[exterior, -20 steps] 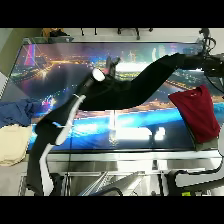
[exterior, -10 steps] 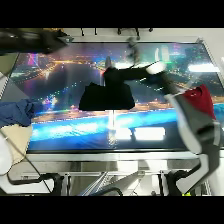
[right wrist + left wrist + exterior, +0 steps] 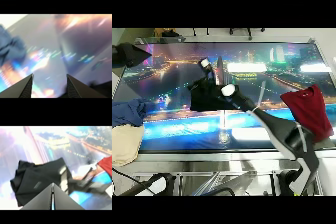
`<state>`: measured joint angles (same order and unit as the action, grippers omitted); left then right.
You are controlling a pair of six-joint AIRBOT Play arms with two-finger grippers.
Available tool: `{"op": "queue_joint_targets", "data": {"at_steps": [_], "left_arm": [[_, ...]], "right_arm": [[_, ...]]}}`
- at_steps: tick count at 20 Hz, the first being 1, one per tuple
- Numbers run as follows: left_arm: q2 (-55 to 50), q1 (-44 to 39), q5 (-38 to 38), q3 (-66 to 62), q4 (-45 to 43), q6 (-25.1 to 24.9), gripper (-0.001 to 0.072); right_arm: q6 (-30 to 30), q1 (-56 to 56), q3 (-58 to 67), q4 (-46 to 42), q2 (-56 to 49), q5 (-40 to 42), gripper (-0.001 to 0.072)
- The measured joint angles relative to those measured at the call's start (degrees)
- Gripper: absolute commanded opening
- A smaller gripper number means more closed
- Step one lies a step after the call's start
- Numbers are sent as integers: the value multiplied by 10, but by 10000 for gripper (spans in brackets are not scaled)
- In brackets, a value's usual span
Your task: Fold the shirts.
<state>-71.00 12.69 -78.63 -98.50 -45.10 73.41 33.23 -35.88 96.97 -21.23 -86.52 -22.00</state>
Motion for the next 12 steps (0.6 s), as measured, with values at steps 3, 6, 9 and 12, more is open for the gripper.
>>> {"op": "queue_joint_targets", "data": {"at_steps": [3, 6, 9, 12], "left_arm": [[5, 6, 1, 33, 0, -6, 12], [7, 8, 0, 47, 1, -11, 12], [8, 9, -3, 52, 2, -15, 12], [8, 9, -3, 54, 2, -15, 12]], "right_arm": [[115, 96, 1, -82, 39, -79, 460], [244, 209, -4, -159, 47, -194, 461], [313, 291, -18, -201, 23, -288, 467], [346, 326, -25, -215, -20, -350, 653]]}}
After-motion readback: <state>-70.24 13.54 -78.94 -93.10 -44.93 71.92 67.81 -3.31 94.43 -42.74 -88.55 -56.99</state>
